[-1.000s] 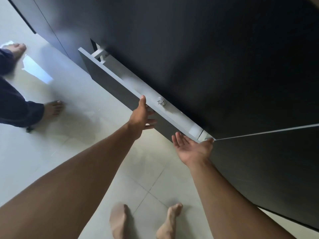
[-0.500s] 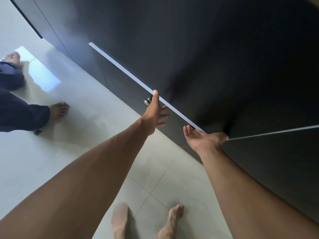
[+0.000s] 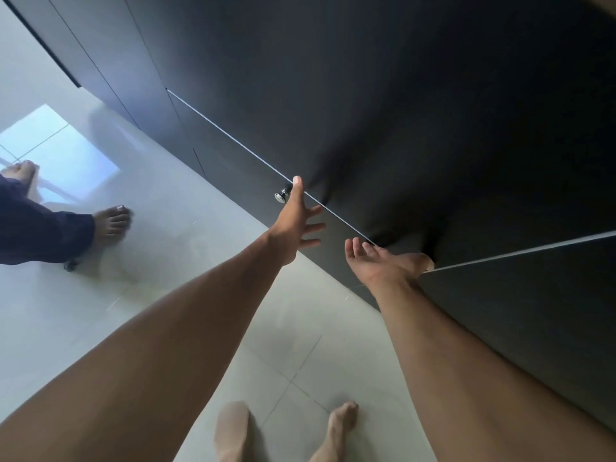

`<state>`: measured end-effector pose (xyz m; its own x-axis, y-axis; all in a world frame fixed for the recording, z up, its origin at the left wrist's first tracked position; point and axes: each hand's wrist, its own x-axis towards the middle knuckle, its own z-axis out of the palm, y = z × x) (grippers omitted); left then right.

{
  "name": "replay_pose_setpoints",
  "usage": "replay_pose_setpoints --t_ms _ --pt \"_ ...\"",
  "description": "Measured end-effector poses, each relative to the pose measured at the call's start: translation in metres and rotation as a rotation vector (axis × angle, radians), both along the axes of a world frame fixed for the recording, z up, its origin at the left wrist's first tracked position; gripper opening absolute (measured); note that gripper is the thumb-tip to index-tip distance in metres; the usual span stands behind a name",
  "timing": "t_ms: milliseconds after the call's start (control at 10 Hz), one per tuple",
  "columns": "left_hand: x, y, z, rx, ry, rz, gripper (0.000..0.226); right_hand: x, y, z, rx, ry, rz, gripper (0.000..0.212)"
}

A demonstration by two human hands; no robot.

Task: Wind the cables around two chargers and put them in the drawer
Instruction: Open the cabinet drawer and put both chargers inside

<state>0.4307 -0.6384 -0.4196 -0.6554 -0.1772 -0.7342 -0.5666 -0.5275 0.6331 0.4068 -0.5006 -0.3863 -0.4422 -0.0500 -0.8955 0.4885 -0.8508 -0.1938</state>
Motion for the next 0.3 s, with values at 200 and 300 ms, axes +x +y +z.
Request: replay_pose_setpoints --t_ms 200,300 --pt "0.005 0.009 0.005 0.025 -0.011 -0.026 0.07 0.005 0.012 -0.002 0.169 0.015 0.237 0.072" --pt "0.014 0.017 0.018 0.004 -0.033 -0.024 0.055 0.01 0.019 -0.001 0.534 0.01 0.648 0.047"
